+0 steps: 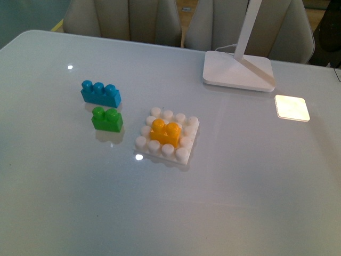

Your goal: Insert yellow block into base center

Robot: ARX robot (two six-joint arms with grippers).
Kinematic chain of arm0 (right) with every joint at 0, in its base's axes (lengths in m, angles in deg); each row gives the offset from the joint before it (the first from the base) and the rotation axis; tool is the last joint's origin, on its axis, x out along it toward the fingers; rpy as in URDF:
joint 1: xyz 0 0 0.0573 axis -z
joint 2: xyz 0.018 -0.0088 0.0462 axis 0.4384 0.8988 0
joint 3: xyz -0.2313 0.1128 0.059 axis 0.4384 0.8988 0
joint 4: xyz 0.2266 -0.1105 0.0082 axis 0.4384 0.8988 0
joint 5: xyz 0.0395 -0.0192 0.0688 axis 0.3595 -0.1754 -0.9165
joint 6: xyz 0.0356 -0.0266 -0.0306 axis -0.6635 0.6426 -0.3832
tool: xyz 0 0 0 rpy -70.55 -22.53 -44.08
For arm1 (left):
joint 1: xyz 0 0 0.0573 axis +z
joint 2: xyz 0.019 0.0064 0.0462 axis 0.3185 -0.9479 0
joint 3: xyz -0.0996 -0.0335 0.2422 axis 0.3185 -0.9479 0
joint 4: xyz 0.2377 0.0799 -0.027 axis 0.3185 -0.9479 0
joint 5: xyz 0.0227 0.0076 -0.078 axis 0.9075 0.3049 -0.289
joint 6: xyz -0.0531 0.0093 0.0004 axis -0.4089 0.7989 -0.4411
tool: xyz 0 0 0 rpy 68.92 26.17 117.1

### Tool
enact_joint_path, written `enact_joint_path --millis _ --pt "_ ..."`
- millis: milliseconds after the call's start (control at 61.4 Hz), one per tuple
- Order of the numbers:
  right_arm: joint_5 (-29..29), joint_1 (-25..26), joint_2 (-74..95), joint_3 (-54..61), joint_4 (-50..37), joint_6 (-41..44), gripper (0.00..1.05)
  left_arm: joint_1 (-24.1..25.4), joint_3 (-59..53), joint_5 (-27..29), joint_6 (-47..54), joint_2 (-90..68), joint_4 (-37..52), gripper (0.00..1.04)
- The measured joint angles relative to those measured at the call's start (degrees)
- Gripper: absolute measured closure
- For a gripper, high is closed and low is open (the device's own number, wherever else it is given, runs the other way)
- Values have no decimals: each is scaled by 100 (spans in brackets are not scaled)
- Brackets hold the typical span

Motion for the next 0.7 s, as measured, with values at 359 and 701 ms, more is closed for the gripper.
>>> enact_joint_path --millis 359,701 --pt "0 0 0 -2 0 0 9 2 2 0 4 1899 -1921 102" --pt "0 0 0 0 0 0 9 2 2 0 4 2743 -2758 102"
